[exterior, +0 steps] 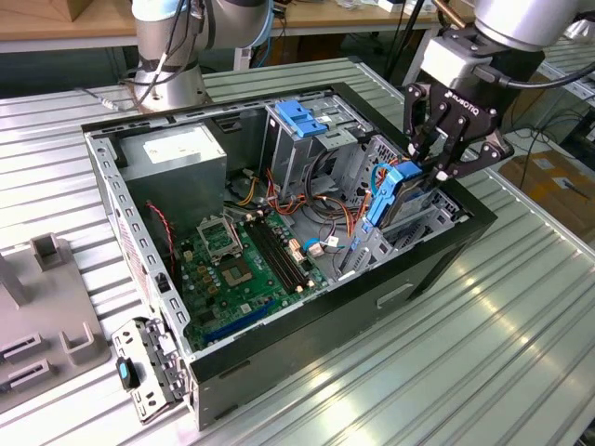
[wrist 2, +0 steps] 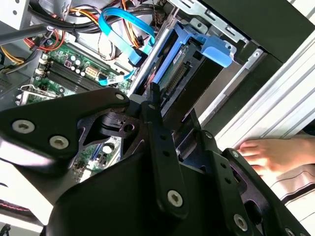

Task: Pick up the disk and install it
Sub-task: 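Insert the disk into the insertion slot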

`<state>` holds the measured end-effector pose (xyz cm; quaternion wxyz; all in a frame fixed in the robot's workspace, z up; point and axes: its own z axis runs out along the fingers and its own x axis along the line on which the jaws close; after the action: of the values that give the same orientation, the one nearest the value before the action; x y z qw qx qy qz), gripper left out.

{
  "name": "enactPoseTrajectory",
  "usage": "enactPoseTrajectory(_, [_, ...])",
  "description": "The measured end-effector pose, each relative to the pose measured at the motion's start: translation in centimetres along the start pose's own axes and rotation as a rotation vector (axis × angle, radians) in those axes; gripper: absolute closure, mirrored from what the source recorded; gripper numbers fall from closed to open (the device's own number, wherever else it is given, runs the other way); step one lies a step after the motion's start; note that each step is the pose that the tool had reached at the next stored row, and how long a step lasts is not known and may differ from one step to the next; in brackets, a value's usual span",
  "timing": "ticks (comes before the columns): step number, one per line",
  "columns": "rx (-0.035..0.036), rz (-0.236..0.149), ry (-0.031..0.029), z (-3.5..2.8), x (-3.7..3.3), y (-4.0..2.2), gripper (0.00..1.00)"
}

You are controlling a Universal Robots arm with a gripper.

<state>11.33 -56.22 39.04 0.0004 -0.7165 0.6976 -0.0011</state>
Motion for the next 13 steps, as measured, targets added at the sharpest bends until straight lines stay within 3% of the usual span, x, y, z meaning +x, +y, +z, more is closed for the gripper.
enactPoseTrajectory(7, [0.0000,0.000,0.0002,1.67,0.00,0.01,0.65])
enactPoseTrajectory(13, [0.0000,0.000,0.0002,2.66,0.00,0.01,0.65])
